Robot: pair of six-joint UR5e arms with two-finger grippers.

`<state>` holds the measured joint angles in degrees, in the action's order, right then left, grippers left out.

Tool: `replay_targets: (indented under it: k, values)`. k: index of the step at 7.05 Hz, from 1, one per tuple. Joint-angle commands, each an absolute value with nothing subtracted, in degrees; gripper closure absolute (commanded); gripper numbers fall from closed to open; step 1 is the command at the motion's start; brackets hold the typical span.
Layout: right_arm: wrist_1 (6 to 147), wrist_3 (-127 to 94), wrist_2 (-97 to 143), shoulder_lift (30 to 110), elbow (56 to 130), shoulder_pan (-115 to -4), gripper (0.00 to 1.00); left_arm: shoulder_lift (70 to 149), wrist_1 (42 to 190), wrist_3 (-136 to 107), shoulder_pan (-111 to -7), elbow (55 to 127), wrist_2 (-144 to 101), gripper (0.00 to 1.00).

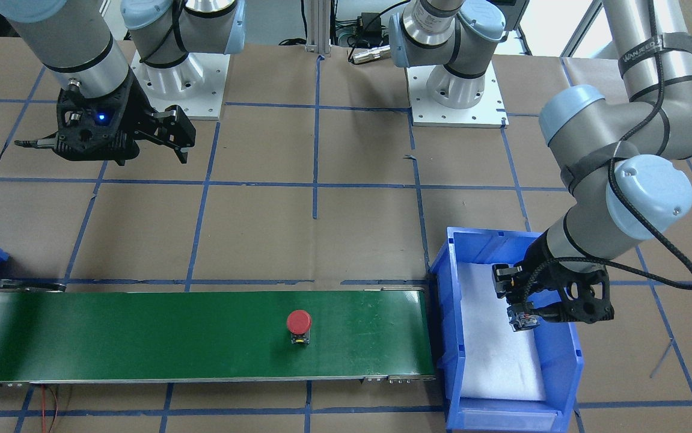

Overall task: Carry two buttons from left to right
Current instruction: 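Grasp the yellow-ringed button with the left gripper while the right gripper lowers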

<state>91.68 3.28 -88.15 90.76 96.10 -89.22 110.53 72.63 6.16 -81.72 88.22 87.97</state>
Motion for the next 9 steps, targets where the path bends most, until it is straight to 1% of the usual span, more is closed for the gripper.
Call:
replay_targets:
  k: [1,4,6,9]
  values:
    - [91.6,3.2,-88.2,90.8,96.1,-89.2,0.00,106.1,76.3,4.7,-85.5,88.2,88.4,0.69]
    - [91.7,3.6,-88.8,90.8,95.9,-89.4,0.00,102.8,82.5,4.6,-86.3,87.6,88.5,0.68]
    - [91.8,8.4,-90.1,90.8,93.7,-88.8,0.00,98.3,88.8,4.5,-86.9,86.8,88.7,0.68]
    - [91.7,7.9,-90.6,90.5,93.3,-87.3,0.00,95.1,91.8,4.5,-87.2,86.8,91.4,0.69]
